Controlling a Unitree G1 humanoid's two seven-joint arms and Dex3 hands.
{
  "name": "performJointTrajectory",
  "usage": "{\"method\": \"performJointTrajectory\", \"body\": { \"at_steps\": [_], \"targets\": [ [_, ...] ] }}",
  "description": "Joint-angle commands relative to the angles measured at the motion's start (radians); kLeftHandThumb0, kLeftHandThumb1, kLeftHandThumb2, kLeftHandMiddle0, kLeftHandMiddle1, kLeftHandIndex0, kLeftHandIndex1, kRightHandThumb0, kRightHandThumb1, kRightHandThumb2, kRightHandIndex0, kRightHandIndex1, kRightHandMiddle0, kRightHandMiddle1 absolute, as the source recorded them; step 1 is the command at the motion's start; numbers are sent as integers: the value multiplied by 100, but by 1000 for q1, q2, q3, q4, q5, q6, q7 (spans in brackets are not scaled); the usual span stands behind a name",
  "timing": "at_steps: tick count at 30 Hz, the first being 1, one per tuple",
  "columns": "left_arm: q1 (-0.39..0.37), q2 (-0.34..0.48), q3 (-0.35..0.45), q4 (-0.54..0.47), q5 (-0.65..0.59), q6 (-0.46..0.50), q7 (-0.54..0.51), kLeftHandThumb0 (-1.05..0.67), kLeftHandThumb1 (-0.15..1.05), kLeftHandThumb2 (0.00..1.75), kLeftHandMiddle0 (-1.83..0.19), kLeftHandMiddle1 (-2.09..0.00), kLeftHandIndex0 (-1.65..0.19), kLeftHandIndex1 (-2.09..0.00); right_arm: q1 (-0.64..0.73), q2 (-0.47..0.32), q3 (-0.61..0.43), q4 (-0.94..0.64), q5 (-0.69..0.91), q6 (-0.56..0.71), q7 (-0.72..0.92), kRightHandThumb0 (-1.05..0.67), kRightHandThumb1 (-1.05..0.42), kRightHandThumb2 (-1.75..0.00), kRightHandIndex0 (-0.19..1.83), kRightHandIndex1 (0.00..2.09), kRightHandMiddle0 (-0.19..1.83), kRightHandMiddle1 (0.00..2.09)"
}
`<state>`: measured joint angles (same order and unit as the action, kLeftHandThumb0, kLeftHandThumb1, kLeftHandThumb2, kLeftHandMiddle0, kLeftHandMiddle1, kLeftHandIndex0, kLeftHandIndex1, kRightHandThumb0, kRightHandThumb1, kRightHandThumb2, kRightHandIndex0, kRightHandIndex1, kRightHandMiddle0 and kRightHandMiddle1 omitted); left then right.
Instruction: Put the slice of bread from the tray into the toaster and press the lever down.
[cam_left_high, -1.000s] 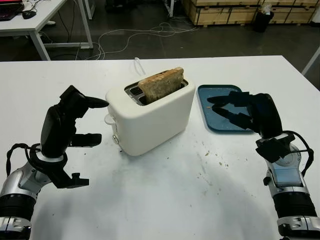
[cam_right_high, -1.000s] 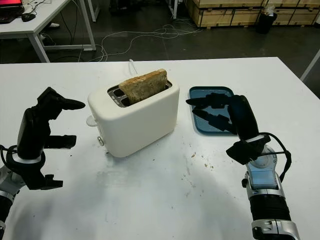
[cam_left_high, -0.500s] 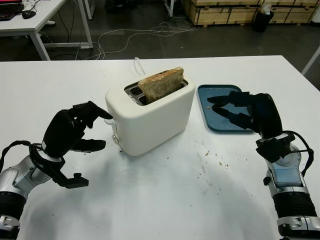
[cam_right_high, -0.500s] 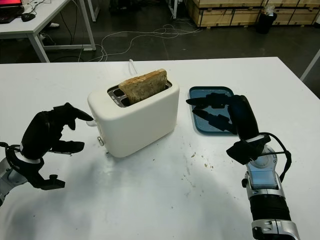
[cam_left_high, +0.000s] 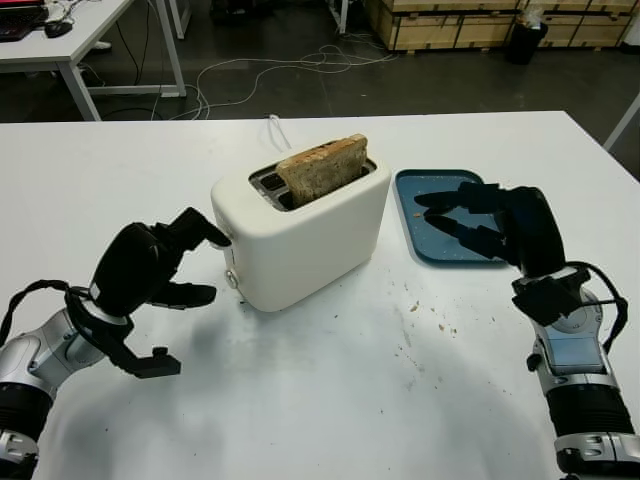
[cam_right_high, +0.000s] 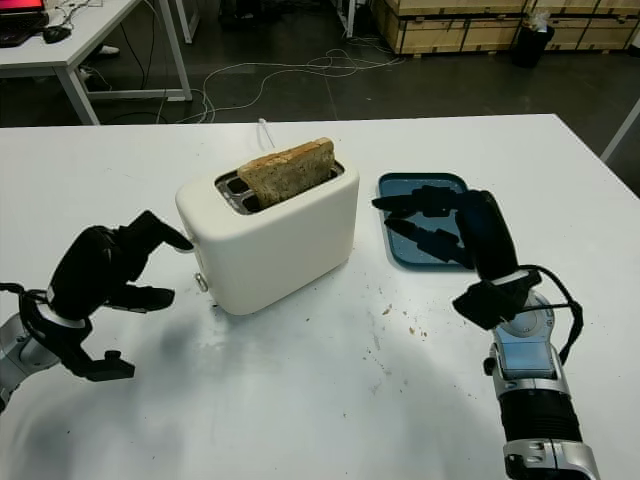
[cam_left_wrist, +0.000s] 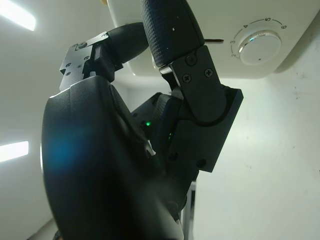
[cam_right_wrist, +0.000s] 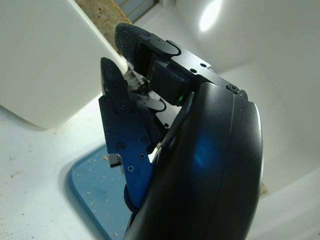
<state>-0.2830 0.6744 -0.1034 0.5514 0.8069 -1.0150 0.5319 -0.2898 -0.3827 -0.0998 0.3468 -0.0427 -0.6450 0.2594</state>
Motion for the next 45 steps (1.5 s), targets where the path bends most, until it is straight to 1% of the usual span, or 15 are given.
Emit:
{"method": "performJointTrajectory", "body": {
  "at_steps": [1, 3, 7, 16, 18, 20, 23, 28, 30, 36, 39, 41, 42, 45],
  "targets": [
    [-18, 14, -9, 4, -2, 2, 6, -100, 92, 94, -126, -175, 0, -157, 1, 3, 2, -2, 16, 4, 2, -21, -92, -2, 84, 87, 113, 2],
    [-18, 15, -11, 2, -2, 6, 3, -101, 92, 93, -127, -175, 0, -157, 6, 1, 2, -19, 10, 20, -1, -21, -92, -2, 84, 87, 113, 2],
    [-16, 15, -15, 13, -19, 8, -14, -102, 92, 94, -127, -175, 0, -159, 4, 2, 3, -11, 26, 11, 11, -19, -92, -2, 84, 87, 113, 1],
    [-29, -5, -38, 93, -56, 9, -21, -104, 92, 92, -128, -175, 0, -167, 7, 0, 3, -13, 40, 15, 18, -22, -92, -3, 83, 85, 113, 1],
    [-28, -16, -42, 116, -107, 12, -61, -105, 92, 90, -130, -175, -2, -171, 6, -1, 3, -10, 38, 9, 18, -22, -92, -3, 84, 85, 113, 1],
    [-24, -25, -44, 135, -171, 18, -121, -105, 92, 84, -136, -175, -7, -172, 5, -3, 3, -9, 35, 4, 17, -22, -92, -3, 84, 85, 113, 2],
    [-14, -26, -42, 138, -244, 45, -216, -105, 92, 81, -142, -175, -15, -172, 6, -1, 3, -17, 40, 14, 18, -22, -92, -2, 84, 84, 114, 2],
    [7, -19, -35, 102, -299, 97, -309, -105, 92, 79, -144, -175, -25, -171, 6, -3, 3, -24, 38, 21, 19, -23, -92, -2, 84, 83, 114, 2],
    [15, -16, -32, 86, -309, 108, -330, -105, 92, 79, -144, -175, -27, -170, 5, -5, 3, -24, 35, 18, 19, -22, -92, -2, 85, 83, 114, 2],
    [29, -29, -27, 56, -311, 108, -337, -105, 92, 77, -140, -175, -32, -162, 3, -7, 2, -27, 38, 17, 24, -22, -92, -1, 86, 84, 114, 2],
    [33, -40, -38, 52, -277, 72, -301, -105, 92, 78, -137, -175, -30, -158, 4, -10, 1, -30, 28, 14, 21, -22, -92, -1, 86, 84, 114, 2],
    [37, -59, -48, 60, -280, 46, -291, -105, 92, 77, -133, -175, -30, -155, 4, -14, 1, -32, 23, 13, 20, -22, -92, -1, 86, 84, 114, 2],
    [39, -67, -52, 64, -283, 34, -289, -105, 92, 74, -126, -175, -33, -149, 5, -15, 1, -32, 21, 13, 20, -22, -92, -1, 86, 84, 114, 2],
    [37, -85, -58, 84, -270, -1, -263, -105, 92, 73, -118, -175, -35, -140, 4, -15, 1, -32, 19, 11, 16, -22, -92, -1, 87, 84, 114, 2]
  ]
}}
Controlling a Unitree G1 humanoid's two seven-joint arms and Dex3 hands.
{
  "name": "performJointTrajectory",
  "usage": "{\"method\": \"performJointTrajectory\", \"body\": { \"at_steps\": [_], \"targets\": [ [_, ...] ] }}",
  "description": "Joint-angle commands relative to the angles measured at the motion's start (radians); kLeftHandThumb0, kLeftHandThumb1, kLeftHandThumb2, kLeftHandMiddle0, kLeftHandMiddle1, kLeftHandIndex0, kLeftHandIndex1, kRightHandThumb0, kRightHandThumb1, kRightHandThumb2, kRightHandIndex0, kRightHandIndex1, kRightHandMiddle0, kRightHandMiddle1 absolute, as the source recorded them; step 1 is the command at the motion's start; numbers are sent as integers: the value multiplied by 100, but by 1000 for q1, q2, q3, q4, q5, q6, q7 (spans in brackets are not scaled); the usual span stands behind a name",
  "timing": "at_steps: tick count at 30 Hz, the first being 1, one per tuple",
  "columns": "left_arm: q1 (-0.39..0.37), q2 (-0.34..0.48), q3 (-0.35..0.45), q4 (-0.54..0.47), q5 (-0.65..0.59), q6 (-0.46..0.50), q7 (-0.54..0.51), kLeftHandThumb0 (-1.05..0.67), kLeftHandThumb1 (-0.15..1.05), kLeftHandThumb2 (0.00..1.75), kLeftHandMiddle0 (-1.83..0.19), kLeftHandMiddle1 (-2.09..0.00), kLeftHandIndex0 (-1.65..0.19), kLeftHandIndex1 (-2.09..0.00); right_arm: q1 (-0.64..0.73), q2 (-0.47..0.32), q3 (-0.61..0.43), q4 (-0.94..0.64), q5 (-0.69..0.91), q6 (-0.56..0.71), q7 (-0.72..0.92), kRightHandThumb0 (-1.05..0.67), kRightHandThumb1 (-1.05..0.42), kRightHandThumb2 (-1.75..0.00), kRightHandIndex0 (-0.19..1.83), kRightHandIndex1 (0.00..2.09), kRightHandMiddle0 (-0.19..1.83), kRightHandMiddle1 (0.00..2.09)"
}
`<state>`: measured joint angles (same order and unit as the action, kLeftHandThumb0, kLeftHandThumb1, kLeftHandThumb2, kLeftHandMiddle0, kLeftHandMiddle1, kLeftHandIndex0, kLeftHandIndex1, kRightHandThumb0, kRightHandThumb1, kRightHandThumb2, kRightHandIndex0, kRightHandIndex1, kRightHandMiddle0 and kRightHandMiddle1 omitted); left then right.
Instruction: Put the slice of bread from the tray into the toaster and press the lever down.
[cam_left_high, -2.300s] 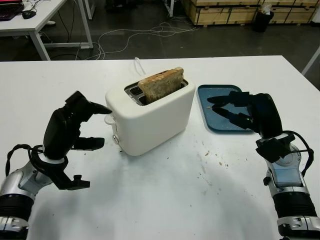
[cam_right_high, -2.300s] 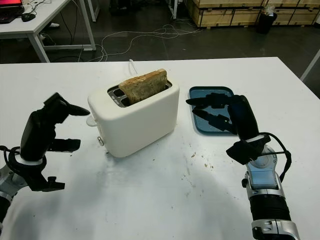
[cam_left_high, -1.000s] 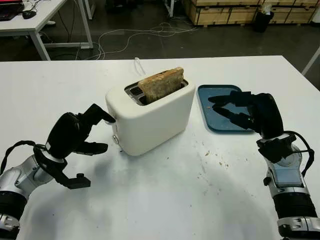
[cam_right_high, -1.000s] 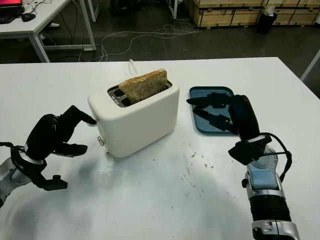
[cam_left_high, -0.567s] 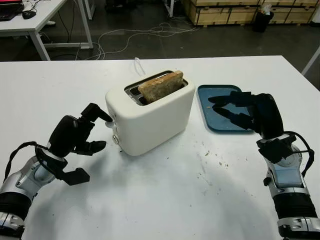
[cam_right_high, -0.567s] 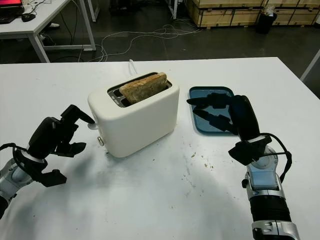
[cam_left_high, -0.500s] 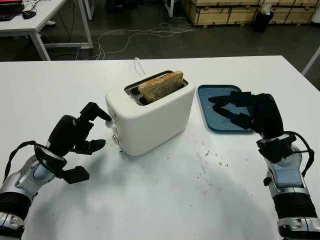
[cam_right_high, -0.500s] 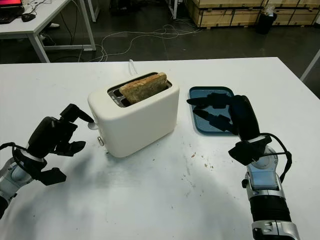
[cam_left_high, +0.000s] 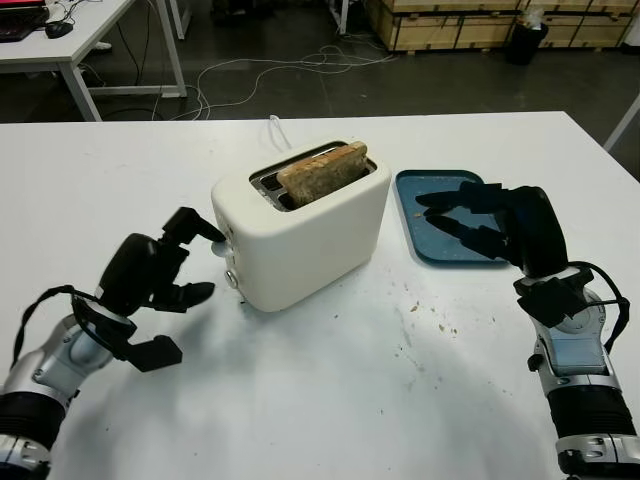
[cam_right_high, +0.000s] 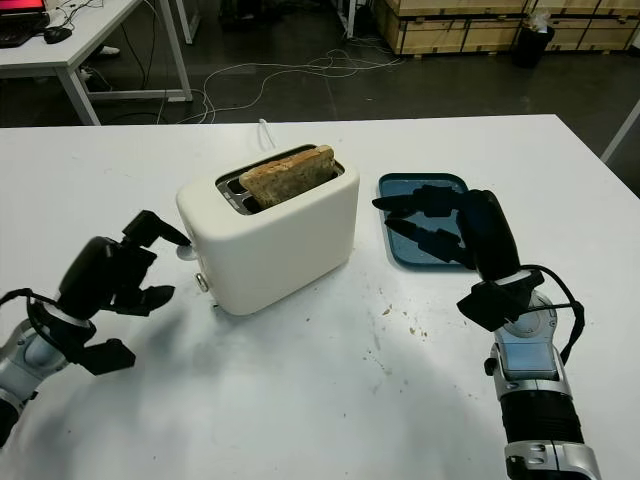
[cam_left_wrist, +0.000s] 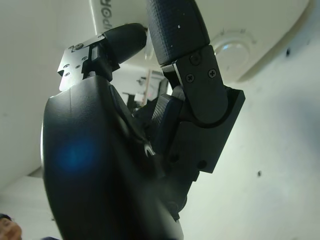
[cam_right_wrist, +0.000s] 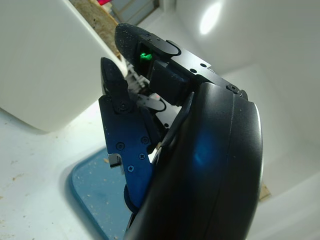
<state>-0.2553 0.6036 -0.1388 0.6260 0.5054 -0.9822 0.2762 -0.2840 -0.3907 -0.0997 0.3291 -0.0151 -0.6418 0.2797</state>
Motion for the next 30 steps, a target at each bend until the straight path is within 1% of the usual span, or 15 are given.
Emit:
{"method": "performJointTrajectory", "body": {
  "at_steps": [1, 5, 8, 9, 11, 13, 15, 19, 24, 28, 29, 30],
  "targets": [
    [8, -19, -24, 17, 37, -40, 4, -105, 92, 72, -115, -175, -36, -138, -1, -6, 1, -15, -4, 9, -3, -21, -92, -1, 87, 84, 114, 2],
    [5, -27, -29, 30, 42, -55, 18, -105, 92, 72, -113, -175, -38, -136, 2, -4, 1, -19, 1, 20, -2, -21, -92, -1, 86, 84, 114, 2],
    [6, -27, -31, 27, 37, -56, 13, -105, 92, 72, -112, -175, -47, -140, 4, -1, 1, -21, 9, 25, 1, -21, -92, -1, 86, 84, 114, 2],
    [5, -27, -31, 27, 40, -56, 17, -105, 92, 73, -112, -175, -50, -143, 2, 0, 1, -16, 10, 22, 2, -21, -92, -1, 86, 84, 114, 2],
    [3, -26, -32, 27, 49, -53, 23, -105, 92, 74, -112, -175, -58, -166, -1, -2, 1, -5, 4, 10, 0, -21, -92, -1, 86, 84, 114, 2],
    [1, -23, -33, 30, 51, -50, 22, -105, 92, 75, -114, -175, -66, -173, -3, -5, 1, -1, -5, 3, -4, -22, -92, -1, 86, 84, 114, 2],
    [-1, -20, -36, 36, 43, -46, 10, -105, 92, 74, -114, -175, -65, -174, -4, -6, 1, -1, -5, 2, -4, -22, -92, -1, 87, 84, 114, 2],
    [-1, -16, -35, 38, 30, -39, -6, -105, 92, 74, -111, -175, -59, -169, -1, -4, 1, -8, 4, 13, 1, -21, -92, -1, 86, 84, 114, 2],
    [1, -19, -33, 39, 23, -36, -11, -105, 92, 73, -115, -175, -61, -171, -3, -3, 1, -3, 1, -1, -1, -21, -92, -1, 86, 84, 114, 2],
    [13, -13, -36, 21, 8, 20, -66, -105, 92, 74, -120, -175, -67, -173, 2, -5, 0, -17, -6, 9, -7, -21, -92, -1, 86, 84, 115, 2],
    [15, -12, -39, 21, 4, 46, -89, -105, 92, 74, -119, -175, -70, -171, 4, -6, 0, -20, -6, 13, -7, -21, -92, -1, 86, 84, 115, 2],
    [16, -11, -43, 22, 2, 66, -107, -105, 92, 74, -122, -175, -76, -171, 6, -6, -1, -26, -8, 20, -7, -21, -92, -1, 86, 83, 115, 2]
  ]
}}
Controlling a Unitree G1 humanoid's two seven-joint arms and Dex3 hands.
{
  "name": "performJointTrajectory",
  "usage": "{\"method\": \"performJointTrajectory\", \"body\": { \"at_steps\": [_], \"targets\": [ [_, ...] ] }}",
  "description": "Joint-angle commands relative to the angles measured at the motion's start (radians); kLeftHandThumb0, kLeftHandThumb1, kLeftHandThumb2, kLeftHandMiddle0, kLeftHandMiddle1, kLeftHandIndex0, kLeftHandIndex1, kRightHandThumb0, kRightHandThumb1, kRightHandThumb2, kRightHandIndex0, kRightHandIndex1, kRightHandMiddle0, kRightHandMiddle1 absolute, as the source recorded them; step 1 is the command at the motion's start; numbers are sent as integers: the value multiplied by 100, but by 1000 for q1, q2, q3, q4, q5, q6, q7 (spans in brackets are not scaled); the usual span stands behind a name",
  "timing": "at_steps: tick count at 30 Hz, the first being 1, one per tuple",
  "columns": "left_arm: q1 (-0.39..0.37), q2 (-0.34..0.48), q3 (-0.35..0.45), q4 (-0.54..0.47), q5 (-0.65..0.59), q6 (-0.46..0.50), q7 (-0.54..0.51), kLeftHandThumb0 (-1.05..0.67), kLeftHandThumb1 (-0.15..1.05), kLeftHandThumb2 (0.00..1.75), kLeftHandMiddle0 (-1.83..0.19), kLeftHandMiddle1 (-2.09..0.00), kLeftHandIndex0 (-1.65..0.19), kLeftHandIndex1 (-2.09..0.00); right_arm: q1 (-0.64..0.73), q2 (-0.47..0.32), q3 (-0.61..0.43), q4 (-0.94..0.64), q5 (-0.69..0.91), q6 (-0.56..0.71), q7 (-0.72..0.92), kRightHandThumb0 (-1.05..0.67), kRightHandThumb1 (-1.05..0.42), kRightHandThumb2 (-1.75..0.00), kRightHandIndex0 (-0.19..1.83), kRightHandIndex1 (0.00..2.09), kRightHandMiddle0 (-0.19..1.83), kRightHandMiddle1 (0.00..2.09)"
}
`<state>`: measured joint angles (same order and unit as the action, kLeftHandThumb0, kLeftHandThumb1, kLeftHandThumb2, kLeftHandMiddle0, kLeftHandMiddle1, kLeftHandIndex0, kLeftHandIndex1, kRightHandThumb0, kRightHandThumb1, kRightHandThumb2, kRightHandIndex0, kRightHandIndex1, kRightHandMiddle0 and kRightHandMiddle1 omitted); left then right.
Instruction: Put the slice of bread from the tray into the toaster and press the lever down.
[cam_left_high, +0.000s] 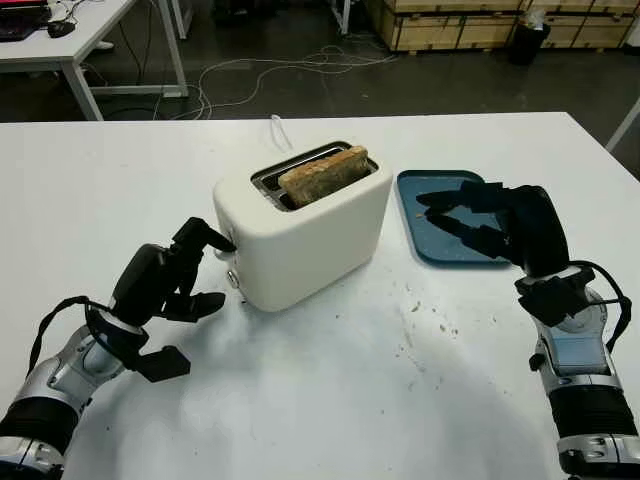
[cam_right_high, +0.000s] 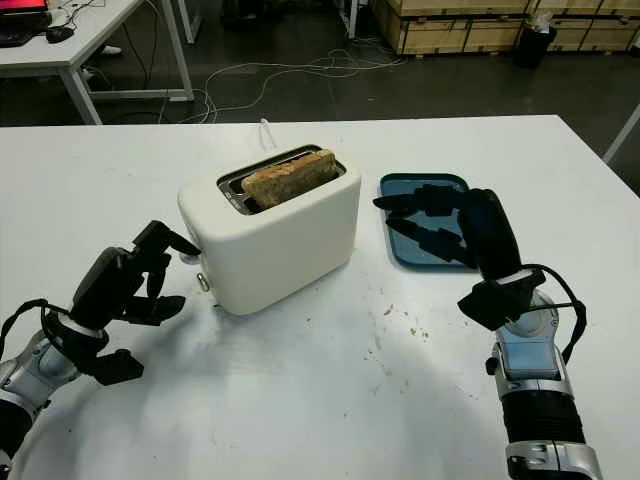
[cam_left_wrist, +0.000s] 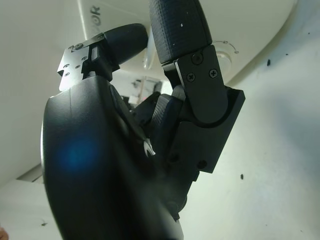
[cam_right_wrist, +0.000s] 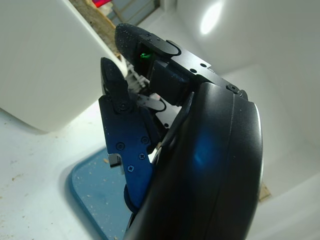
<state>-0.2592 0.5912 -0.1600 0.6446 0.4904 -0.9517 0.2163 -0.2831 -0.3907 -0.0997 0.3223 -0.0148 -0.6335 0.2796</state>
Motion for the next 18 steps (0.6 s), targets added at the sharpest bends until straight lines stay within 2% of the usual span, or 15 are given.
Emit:
{"method": "performJointTrajectory", "body": {
  "at_steps": [1, 5, 8, 10, 13, 18],
  "targets": [
    [20, 4, -27, 5, 16, 72, -75, -105, 92, 74, -123, -175, -79, -171, 6, -7, -1, -21, -6, 11, -6, -22, -92, 0, 86, 83, 115, 2],
    [3, -19, -53, 100, 9, 166, -126, -105, 92, 71, -140, -150, -105, -148, 11, -10, -5, -23, -9, -2, -9, -22, -92, 0, 86, 81, 116, 3],
    [-30, -59, -71, 243, 5, 204, -112, -105, 92, 67, -152, -119, -124, -125, 31, -13, -11, -63, 14, 20, 3, -17, -91, 0, 87, 80, 115, 2],
    [-53, -85, -77, 331, -15, 226, -119, -105, 92, 62, -156, -107, -137, -105, 45, -18, -15, -90, 21, 33, 9, -14, -91, 0, 87, 80, 114, 2],
    [-75, -111, -101, 424, -9, 262, -96, -105, 92, 60, -157, -113, -152, -88, 62, -27, -21, -126, 30, 42, 19, -14, -91, 0, 87, 81, 114, 2],
    [-95, -129, -154, 497, 22, 304, -68, -105, 92, 58, -157, -106, -157, -85, 81, -36, -29, -172, 71, 34, 50, -12, -91, 0, 86, 86, 115, 2]
  ]
}}
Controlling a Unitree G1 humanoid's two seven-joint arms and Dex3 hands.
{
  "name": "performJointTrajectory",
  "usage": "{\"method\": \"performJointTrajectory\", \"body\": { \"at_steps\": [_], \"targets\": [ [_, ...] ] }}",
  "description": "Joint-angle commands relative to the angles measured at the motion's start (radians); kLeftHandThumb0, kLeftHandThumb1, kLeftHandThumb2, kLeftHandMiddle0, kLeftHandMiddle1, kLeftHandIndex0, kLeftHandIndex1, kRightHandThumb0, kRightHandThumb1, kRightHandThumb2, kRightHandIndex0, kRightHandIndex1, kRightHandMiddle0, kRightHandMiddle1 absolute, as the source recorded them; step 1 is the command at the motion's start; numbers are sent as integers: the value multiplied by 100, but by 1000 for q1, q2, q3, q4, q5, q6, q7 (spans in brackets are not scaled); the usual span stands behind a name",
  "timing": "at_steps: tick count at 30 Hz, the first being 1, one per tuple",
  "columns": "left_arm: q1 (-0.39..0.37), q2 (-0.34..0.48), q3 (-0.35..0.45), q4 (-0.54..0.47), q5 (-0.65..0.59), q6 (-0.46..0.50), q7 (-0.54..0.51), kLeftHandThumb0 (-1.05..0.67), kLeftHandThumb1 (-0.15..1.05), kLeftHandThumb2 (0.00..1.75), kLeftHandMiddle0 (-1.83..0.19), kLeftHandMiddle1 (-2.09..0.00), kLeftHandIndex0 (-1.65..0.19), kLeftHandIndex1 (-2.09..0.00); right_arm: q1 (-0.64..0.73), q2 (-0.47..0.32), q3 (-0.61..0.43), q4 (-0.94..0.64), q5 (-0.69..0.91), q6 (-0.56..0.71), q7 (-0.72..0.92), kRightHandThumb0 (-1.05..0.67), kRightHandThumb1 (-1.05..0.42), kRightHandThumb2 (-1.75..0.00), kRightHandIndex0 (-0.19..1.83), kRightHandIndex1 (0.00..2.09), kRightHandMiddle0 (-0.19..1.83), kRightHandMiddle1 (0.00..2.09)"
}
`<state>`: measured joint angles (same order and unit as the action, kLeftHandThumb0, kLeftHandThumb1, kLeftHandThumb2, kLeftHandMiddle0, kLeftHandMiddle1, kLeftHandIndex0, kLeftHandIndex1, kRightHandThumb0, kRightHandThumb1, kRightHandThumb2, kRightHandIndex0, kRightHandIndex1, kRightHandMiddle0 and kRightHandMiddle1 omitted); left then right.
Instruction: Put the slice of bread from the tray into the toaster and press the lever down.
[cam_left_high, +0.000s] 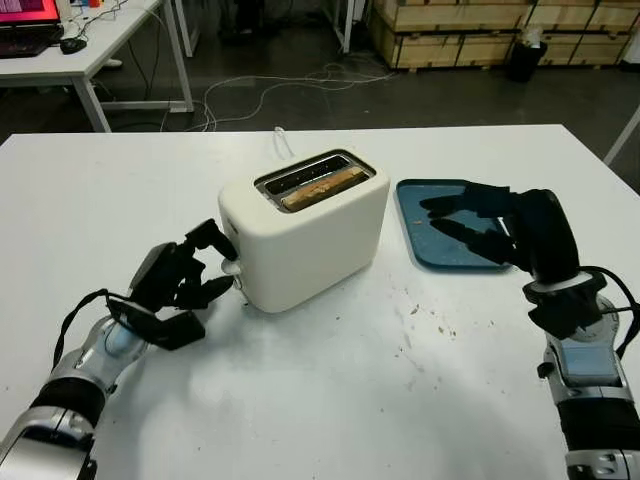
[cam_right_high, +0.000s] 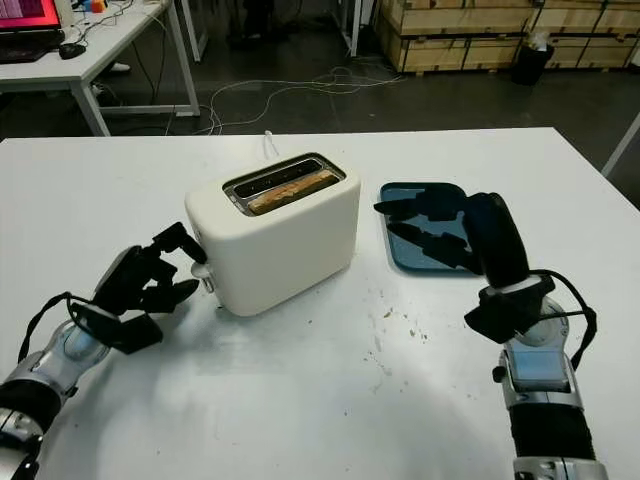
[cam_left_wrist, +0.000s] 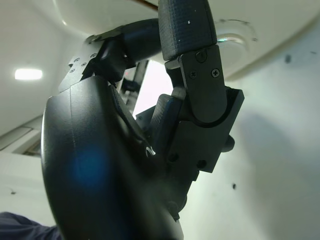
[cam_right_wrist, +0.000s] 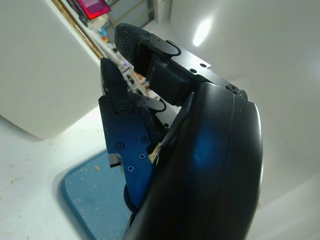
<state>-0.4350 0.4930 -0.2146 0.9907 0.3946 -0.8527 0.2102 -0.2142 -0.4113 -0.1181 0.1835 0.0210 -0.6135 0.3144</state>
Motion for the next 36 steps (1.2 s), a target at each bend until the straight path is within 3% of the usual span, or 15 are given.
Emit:
{"method": "performJointTrajectory", "body": {
  "at_steps": [1, 19, 20, 21, 22, 23, 24, 26, 28, 29, 30, 33, 35, 36],
  "targets": [
    [80, -32, -108, 156, 122, 211, -58, -105, 92, 59, -157, -105, -157, -85, 14, -16, -11, -36, 41, 13, 21, -13, -91, 0, 86, 87, 115, 2],
    [72, -21, -143, 128, 122, 193, -18, -105, 92, 60, -157, -104, -157, -87, 16, -11, -13, -45, 49, 28, 39, -12, -89, 0, 83, 89, 114, 2],
    [71, -9, -168, 88, 180, 227, 47, -105, 92, 64, -157, -109, -157, -88, 16, -11, -13, -46, 51, 32, 40, -12, -89, 0, 83, 89, 114, 2],
    [71, 2, -190, 49, 229, 257, 104, -105, 92, 79, -157, -143, -150, -114, 17, -11, -13, -47, 52, 34, 40, -13, -90, 0, 83, 89, 114, 2],
    [80, 18, -197, -30, 264, 285, 123, -105, 92, 86, -157, -159, -141, -139, 17, -12, -12, -49, 50, 36, 41, -13, -90, 0, 83, 89, 114, 2],
    [90, 31, -201, -121, 291, 328, 108, -105, 92, 91, -157, -166, -145, -156, 17, -12, -10, -54, 49, 38, 42, -14, -90, 0, 83, 89, 114, 2],
    [86, 31, -228, -188, 334, 433, 22, -105, 92, 96, -157, -171, -145, -164, 19, -13, -9, -59, 48, 40, 43, -13, -90, 0, 82, 89, 114, 2],
    [53, -12, -323, -163, 425, 624, -128, -105, 89, 85, -157, -166, -138, -151, 20, -16, -10, -56, 49, 36, 46, -13, -89, 0, 82, 89, 114, 2],
    [54, -80, -375, -92, 431, 713, -185, -105, 70, 62, -157, -148, -152, -111, 21, -22, -14, -54, 44, 35, 45, -12, -90, 0, 81, 89, 114, 2],
    [65, -103, -380, -81, 414, 727, -189, -105, 70, 53, -157, -138, -114, -129, 19, -24, -14, -50, 43, 31, 46, -12, -89, 0, 81, 88, 114, 2],
    [69, -118, -383, -70, 401, 733, -184, -105, 72, 49, -157, -134, -96, -144, 16, -24, -14, -46, 42, 27, 46, -12, -89, 0, 82, 88, 114, 2],
    [44, -126, -395, -31, 402, 754, -165, -105, 73, 42, -157, -136, -93, -147, 9, -21, -10, -41, 43, 27, 47, -12, -89, 0, 83, 88, 115, 2],
    [45, -118, -392, -36, 403, 773, -147, -105, 68, 43, -157, -145, -134, -114, 7, -20, -7, -40, 38, 29, 46, -14, -89, 0, 83, 89, 115, 3],
    [47, -115, -393, -36, 406, 778, -142, -105, 68, 44, -157, -147, -145, -105, 6, -19, -6, -37, 36, 27, 45, -14, -88, 0, 83, 88, 116, 3]
  ]
}}
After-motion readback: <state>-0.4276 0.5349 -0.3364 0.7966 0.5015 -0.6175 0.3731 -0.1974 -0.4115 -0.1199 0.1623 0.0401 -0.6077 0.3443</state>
